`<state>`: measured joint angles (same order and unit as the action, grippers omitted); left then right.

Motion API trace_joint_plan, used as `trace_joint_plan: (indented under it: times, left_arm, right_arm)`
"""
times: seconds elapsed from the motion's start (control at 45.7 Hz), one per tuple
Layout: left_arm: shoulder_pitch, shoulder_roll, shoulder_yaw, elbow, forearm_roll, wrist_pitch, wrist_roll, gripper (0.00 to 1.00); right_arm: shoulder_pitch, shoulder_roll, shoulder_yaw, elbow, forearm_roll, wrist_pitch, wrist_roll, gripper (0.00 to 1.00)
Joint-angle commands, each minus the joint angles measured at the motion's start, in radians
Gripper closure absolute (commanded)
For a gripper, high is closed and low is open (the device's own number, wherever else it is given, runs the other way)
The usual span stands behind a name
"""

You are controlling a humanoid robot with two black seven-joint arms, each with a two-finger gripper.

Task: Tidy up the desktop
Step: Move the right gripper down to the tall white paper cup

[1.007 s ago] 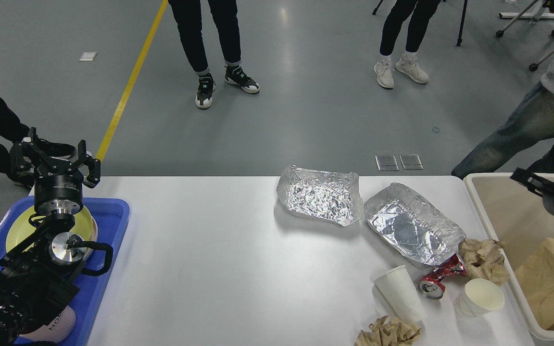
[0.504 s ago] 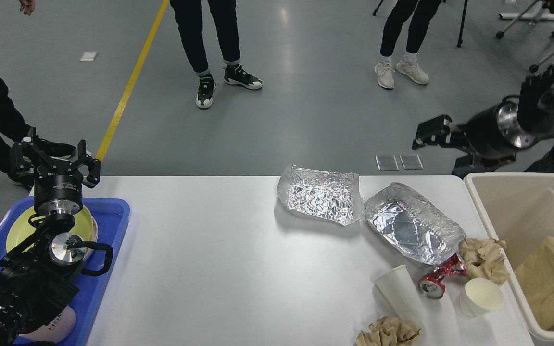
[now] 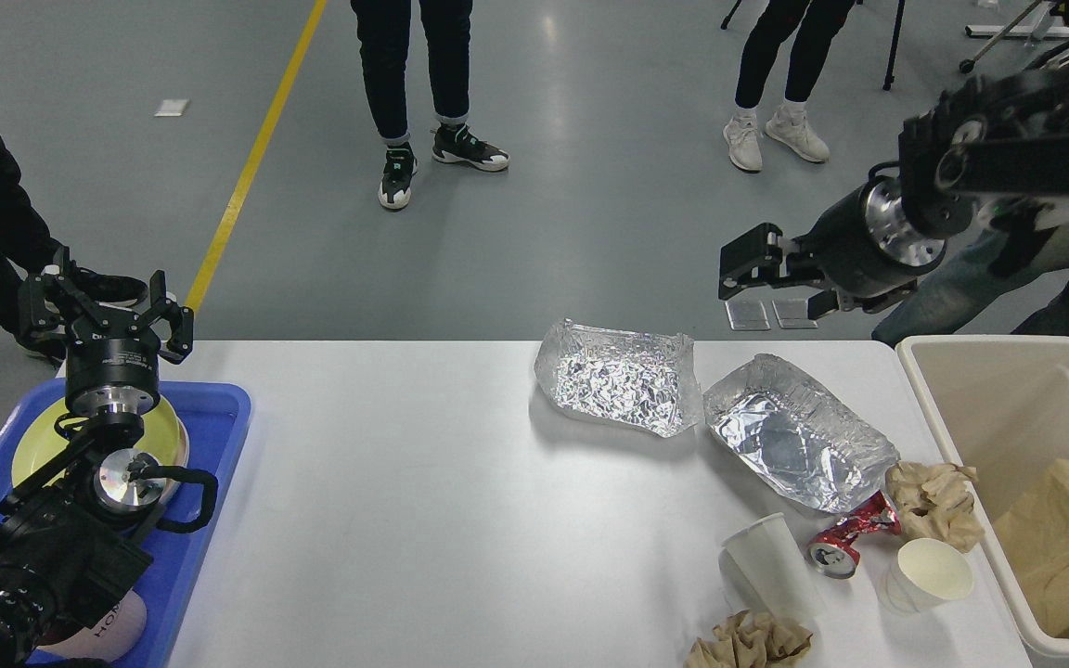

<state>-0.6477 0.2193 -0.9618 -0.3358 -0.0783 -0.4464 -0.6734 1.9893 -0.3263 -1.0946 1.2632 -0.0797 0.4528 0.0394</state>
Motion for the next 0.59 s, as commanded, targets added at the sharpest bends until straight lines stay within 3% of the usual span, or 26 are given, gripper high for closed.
trace_joint_plan:
  times: [0.0,0.153,0.328,0.569]
  left_arm:
    - [-0.001,0.000,0.000,0.000,0.000,0.000,0.000,0.04]
    - [0.000,0.000,0.000,0.000,0.000,0.000,0.000,0.04]
    - [0.000,0.000,0.000,0.000,0.000,0.000,0.000,0.04]
    - [0.000,0.000,0.000,-0.002,0.000,0.000,0.000,0.04]
  right_arm:
    - [-0.078,0.026,-0.001,-0.001,0.000,0.000,-0.001,0.00]
    - [-0.153,0.041,-0.004,0.012,-0.009,0.014,-0.018,0.00]
    - [-0.251,0.072,-0.002,0.018,-0.044,0.035,-0.111,0.00]
    - [-0.342,0.167,-0.004,0.019,-0.173,0.015,-0.115,0.00]
